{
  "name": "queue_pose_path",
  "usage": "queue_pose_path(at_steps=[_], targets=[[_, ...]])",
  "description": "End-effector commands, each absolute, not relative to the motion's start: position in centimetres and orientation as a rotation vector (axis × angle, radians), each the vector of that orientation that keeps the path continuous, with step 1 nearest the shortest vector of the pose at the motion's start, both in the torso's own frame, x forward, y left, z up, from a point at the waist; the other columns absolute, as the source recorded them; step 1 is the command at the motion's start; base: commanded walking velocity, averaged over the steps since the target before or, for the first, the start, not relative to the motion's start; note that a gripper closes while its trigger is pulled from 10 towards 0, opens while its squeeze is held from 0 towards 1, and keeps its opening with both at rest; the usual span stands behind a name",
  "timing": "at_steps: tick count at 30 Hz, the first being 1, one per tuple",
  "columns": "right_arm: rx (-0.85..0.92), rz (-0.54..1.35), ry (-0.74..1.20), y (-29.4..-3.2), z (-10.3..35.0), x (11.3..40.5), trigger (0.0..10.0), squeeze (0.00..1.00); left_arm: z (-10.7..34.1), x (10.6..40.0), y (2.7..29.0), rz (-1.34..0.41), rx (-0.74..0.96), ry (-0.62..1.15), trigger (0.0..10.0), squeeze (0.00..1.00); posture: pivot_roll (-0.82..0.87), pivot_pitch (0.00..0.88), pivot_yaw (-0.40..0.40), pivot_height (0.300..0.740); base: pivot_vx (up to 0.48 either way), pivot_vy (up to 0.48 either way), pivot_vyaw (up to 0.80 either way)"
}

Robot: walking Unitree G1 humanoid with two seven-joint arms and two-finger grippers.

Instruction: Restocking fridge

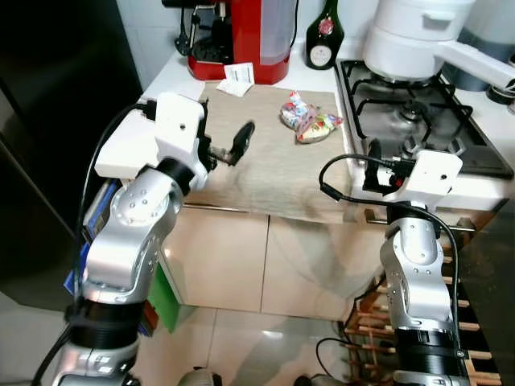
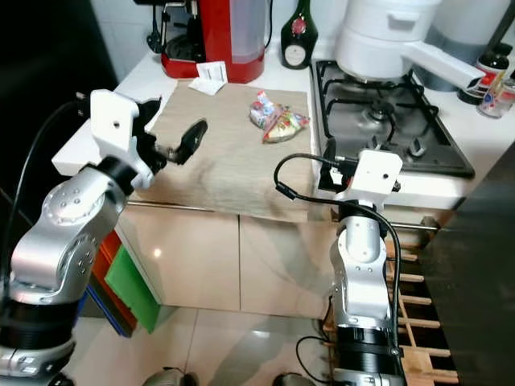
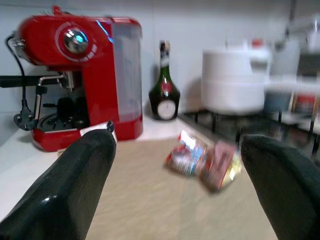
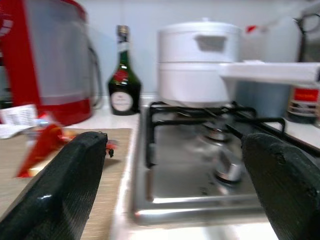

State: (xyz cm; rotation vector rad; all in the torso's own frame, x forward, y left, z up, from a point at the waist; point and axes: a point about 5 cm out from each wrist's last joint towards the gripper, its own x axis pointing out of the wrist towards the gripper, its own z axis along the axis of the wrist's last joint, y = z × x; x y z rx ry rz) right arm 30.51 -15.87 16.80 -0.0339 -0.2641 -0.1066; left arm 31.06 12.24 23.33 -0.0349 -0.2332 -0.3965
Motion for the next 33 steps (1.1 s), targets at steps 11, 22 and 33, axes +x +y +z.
queue_pose_path(at_steps=[11,22,33], targets=[[-0.091,0.049,-0.383,-14.2,22.0,32.4,10.0,0.0,22.3,31.3,12.3,-0.298,-0.137,-0.217,10.0,0.0,0.03,0.0,0.017,0.74,0.428,0.0,0.0],[-0.033,0.138,-0.321,-13.3,23.7,34.7,10.0,0.0,22.7,31.5,12.4,-0.317,-0.128,-0.239,10.0,0.0,0.04,0.0,0.013,0.74,0.425,0.0,0.0],[-0.071,0.303,-0.178,-12.7,26.9,38.4,10.0,0.0,22.9,31.0,12.6,-0.308,-0.12,-0.255,10.0,0.0,0.05,0.0,-0.001,0.74,0.231,0.0,0.0]])
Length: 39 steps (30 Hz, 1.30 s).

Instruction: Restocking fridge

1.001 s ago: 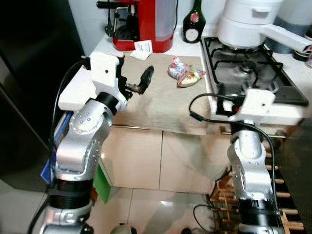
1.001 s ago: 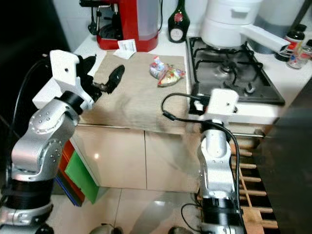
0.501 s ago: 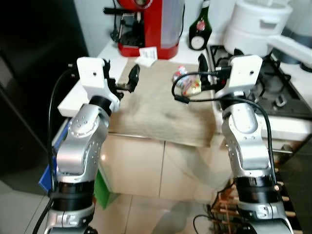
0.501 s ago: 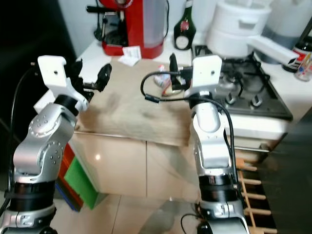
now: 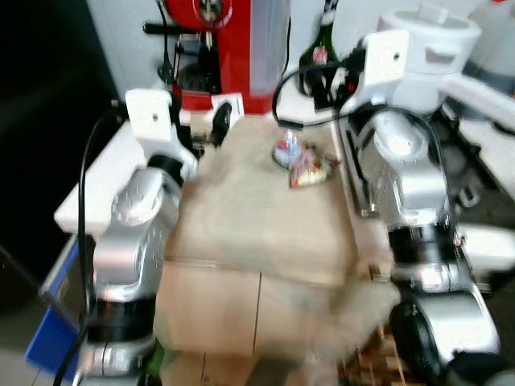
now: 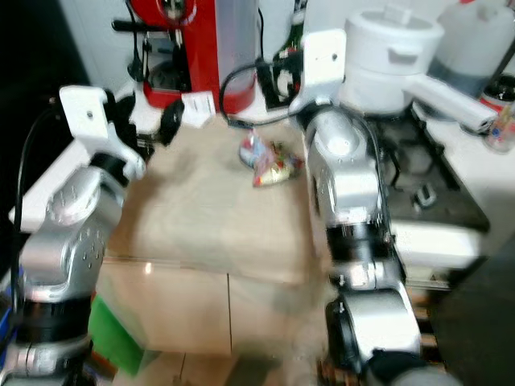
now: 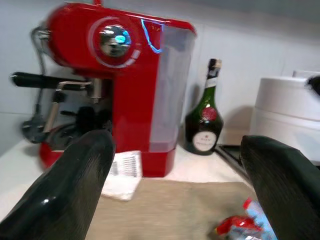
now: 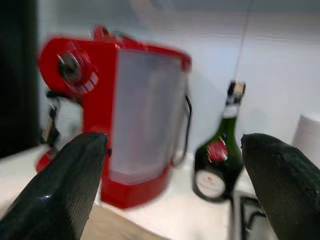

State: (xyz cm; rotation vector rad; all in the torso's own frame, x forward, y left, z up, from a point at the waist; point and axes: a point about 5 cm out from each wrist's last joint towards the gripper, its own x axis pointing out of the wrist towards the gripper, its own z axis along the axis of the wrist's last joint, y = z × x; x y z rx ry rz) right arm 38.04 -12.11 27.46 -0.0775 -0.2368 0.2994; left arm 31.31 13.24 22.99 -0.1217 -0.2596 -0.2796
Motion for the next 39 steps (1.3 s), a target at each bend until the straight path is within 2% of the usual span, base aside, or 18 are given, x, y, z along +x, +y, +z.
queue_pose_path(at_steps=[1,14,20,29,39], targets=[[-0.074,0.312,-0.147,-12.8,26.9,38.6,10.0,0.0,22.9,30.8,12.7,-0.314,-0.123,-0.252,10.0,0.0,0.06,0.0,-0.003,0.74,0.0,0.0,0.0],[-0.036,0.515,0.151,-13.4,22.8,38.7,10.0,0.0,22.7,30.4,13.5,-0.338,-0.089,-0.218,10.0,0.0,0.07,0.0,0.003,0.74,0.0,0.0,0.0],[-0.059,0.51,0.261,-14.7,19.7,38.9,10.0,0.0,22.7,30.3,14.0,-0.344,-0.071,-0.208,10.0,0.0,0.09,0.0,0.006,0.74,0.0,0.0,0.0],[-0.103,0.53,0.333,-14.0,17.5,39.2,10.0,0.0,22.9,29.5,15.7,-0.308,-0.031,-0.192,10.0,0.0,0.13,0.0,-0.001,0.74,0.0,0.0,0.0],[-0.108,0.563,0.36,-12.3,16.8,39.7,10.0,0.0,22.7,28.8,16.3,-0.302,-0.012,-0.157,10.0,0.0,0.16,0.032,-0.002,0.74,0.0,0.0,0.0]])
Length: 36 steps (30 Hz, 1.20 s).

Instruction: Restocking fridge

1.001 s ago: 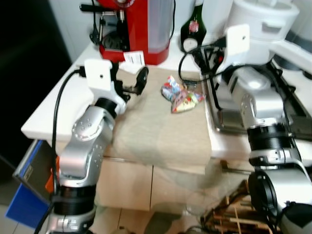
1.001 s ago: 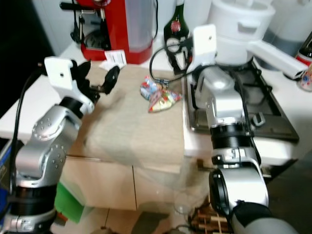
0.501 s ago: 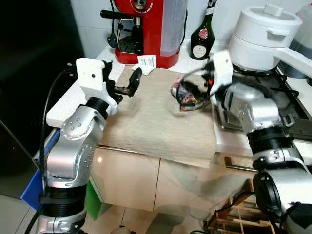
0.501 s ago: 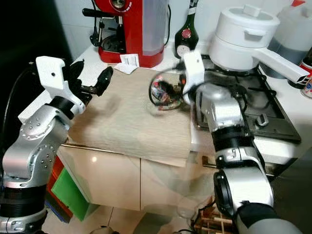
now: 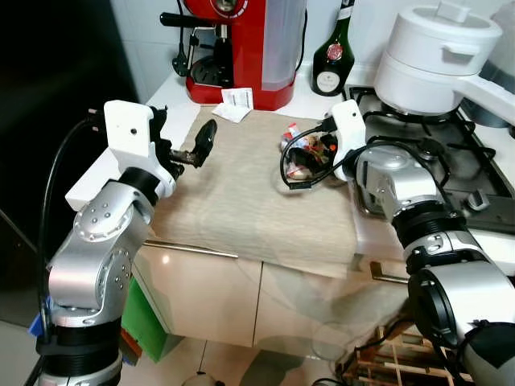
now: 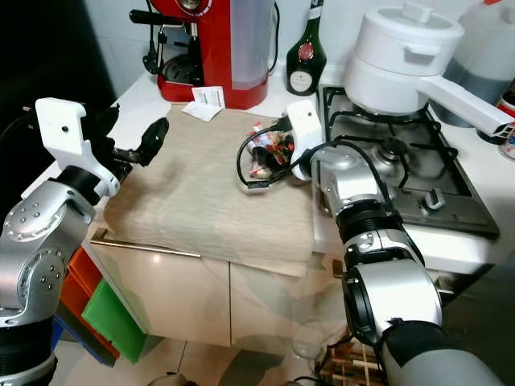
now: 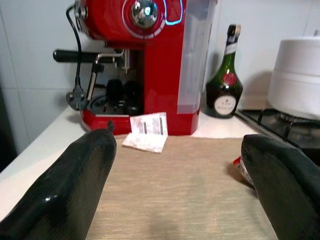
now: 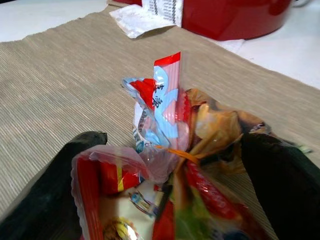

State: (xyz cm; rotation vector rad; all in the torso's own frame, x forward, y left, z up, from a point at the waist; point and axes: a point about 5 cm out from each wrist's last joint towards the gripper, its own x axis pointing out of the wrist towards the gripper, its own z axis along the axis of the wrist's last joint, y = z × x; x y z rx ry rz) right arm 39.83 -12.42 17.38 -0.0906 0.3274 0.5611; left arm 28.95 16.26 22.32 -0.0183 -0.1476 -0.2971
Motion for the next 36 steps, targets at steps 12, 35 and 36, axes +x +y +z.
queue_pose_path(at_steps=[12,35,36], targets=[[-0.039,0.486,0.593,-13.9,11.2,37.9,10.0,0.0,22.0,29.3,16.2,-0.302,-0.028,-0.076,10.0,0.0,0.13,0.017,0.006,0.74,0.0,0.0,0.0],[-0.079,0.245,0.293,-14.5,15.6,40.4,0.0,0.0,21.8,32.2,14.1,-0.356,0.008,-0.082,10.0,0.0,0.03,0.0,0.042,0.74,0.0,0.0,0.0],[-0.075,0.26,0.239,-14.3,16.6,40.6,0.0,0.0,21.7,32.3,14.0,-0.359,0.006,-0.084,10.0,0.0,0.03,0.0,0.044,0.74,0.0,0.0,0.0]])
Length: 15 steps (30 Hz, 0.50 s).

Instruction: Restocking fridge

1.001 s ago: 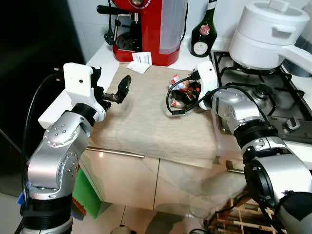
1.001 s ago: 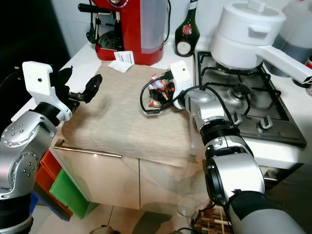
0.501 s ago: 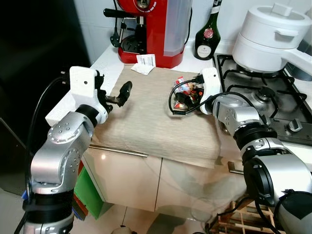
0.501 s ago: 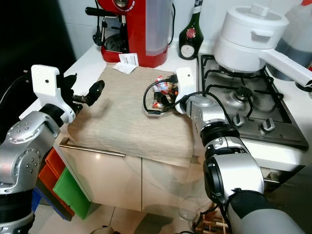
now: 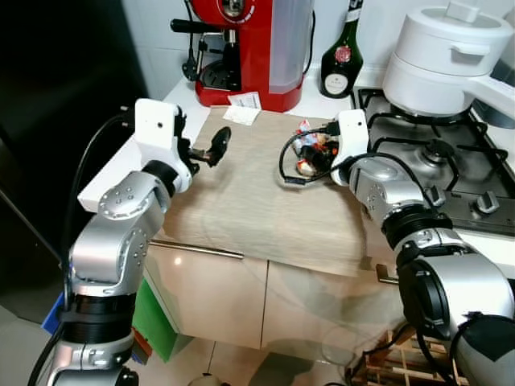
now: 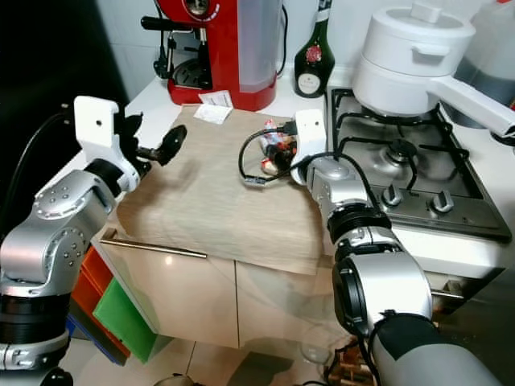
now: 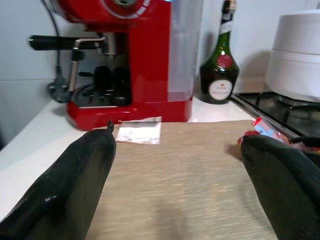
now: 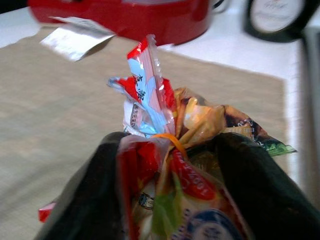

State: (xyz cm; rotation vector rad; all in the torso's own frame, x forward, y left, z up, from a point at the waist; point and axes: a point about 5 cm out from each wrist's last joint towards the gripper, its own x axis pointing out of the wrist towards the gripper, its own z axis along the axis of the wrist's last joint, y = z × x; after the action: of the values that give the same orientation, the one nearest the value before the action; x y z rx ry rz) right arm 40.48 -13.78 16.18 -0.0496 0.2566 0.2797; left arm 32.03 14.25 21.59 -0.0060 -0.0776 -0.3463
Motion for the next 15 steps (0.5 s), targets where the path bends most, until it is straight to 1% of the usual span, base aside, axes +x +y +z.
queue_pose_path(at_steps=[1,3,4,5,6,7,9,12,15], targets=[[-0.131,0.291,0.12,-13.8,18.3,40.9,0.0,0.0,21.2,32.4,13.7,-0.363,0.006,-0.08,10.0,0.0,0.02,0.0,0.048,0.74,0.0,0.0,0.0],[-0.131,0.291,0.12,-13.8,18.3,40.9,0.0,0.0,21.2,32.4,13.7,-0.363,0.006,-0.08,10.0,0.0,0.02,0.0,0.048,0.74,0.0,0.0,0.0],[-0.163,0.308,0.017,-13.7,19.6,40.8,0.0,0.0,20.5,32.5,13.2,-0.365,-0.007,-0.067,10.0,0.0,0.01,0.0,0.047,0.74,0.0,0.0,0.0],[-0.163,0.308,0.017,-13.7,19.6,40.8,0.0,0.0,20.5,32.5,13.2,-0.365,-0.007,-0.067,10.0,0.0,0.01,0.0,0.047,0.74,0.0,0.0,0.0],[-0.165,0.291,-0.041,-13.8,20.4,40.8,0.0,0.0,20.3,32.7,12.7,-0.371,-0.025,-0.065,10.0,0.0,0.0,0.0,0.047,0.74,0.0,0.0,0.0],[-0.133,0.257,-0.141,-14.2,21.8,40.6,0.0,0.0,20.1,32.7,12.0,-0.386,-0.029,-0.068,10.0,0.0,-0.01,0.0,0.05,0.74,0.0,0.0,0.0],[-0.124,0.249,-0.166,-14.3,22.1,40.6,0.0,0.0,20.1,32.7,11.9,-0.389,-0.029,-0.069,10.0,0.0,-0.01,0.0,0.05,0.74,0.0,0.0,0.0],[-0.129,0.189,-0.328,-14.7,24.3,39.9,0.0,0.0,20.2,33.0,11.5,-0.402,-0.038,-0.087,10.0,0.0,-0.01,0.0,0.053,0.74,0.0,0.0,0.0],[-0.116,0.155,-0.424,-14.7,25.4,39.1,0.0,0.0,20.2,33.3,11.5,-0.388,-0.027,-0.094,10.0,0.0,-0.01,0.0,0.05,0.74,0.0,0.0,0.0]])
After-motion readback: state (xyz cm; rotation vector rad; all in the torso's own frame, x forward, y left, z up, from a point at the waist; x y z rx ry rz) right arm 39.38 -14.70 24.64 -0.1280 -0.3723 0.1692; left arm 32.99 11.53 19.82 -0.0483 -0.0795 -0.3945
